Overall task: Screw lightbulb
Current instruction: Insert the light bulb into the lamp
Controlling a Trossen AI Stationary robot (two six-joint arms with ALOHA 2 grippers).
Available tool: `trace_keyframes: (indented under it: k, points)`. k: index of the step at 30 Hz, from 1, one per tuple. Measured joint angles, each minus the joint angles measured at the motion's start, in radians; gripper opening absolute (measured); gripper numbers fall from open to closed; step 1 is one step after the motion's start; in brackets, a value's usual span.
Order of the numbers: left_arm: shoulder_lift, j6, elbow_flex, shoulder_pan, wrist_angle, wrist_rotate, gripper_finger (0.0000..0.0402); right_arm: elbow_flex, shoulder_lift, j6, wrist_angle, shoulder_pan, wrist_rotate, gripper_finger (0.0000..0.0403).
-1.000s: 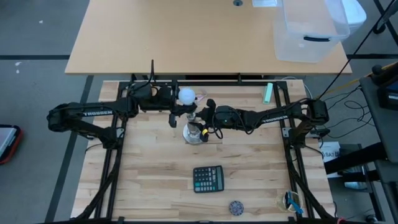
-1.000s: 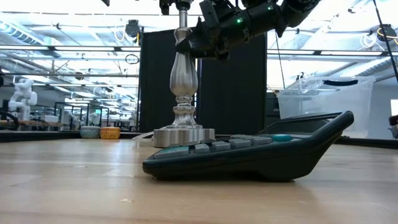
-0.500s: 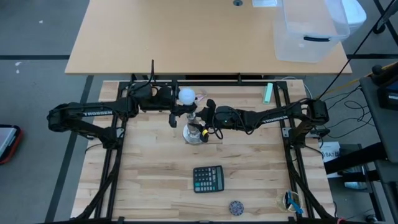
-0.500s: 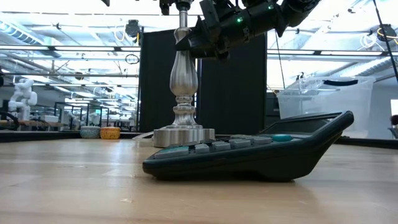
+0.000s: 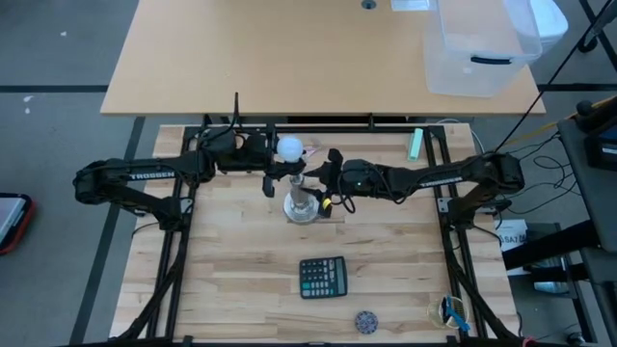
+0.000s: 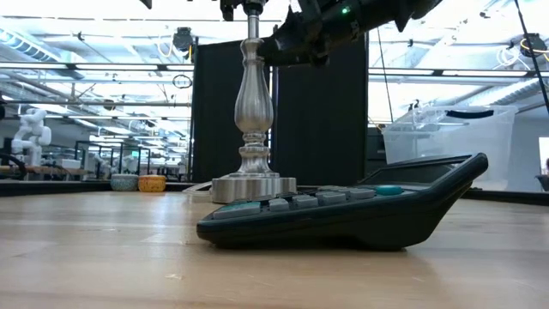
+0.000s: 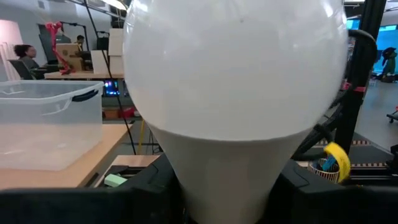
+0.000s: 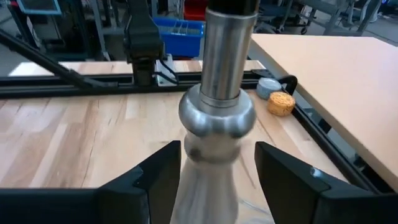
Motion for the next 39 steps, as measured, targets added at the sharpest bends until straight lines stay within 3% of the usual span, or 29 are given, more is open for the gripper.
trace_keyframes:
  k: [13,20,26,35,39]
  points:
    - [0.0,-0.003,0.0,0.0,0.003,0.0,0.0147,0.0,-0.238,-0.079,-0.234,0.0,0.021,0.0199]
    - [0.0,-0.003,0.0,0.0,0.002,0.0,0.0147,0.0,-0.358,-0.162,-0.064,0.0,0.012,0.0199]
    - [0.0,-0.019,0.0,0.0,-0.001,0.0,0.0147,0.01,-0.34,-0.21,0.149,-0.001,-0.018,0.0199]
    - [0.0,-0.021,0.0,0.0,-0.007,0.0,0.0147,0.228,-0.194,-0.24,0.08,-0.003,-0.044,0.0197]
    - [0.0,-0.021,0.0,0.0,-0.006,0.0,0.0147,0.366,-0.141,-0.246,-0.035,-0.003,-0.087,0.0162]
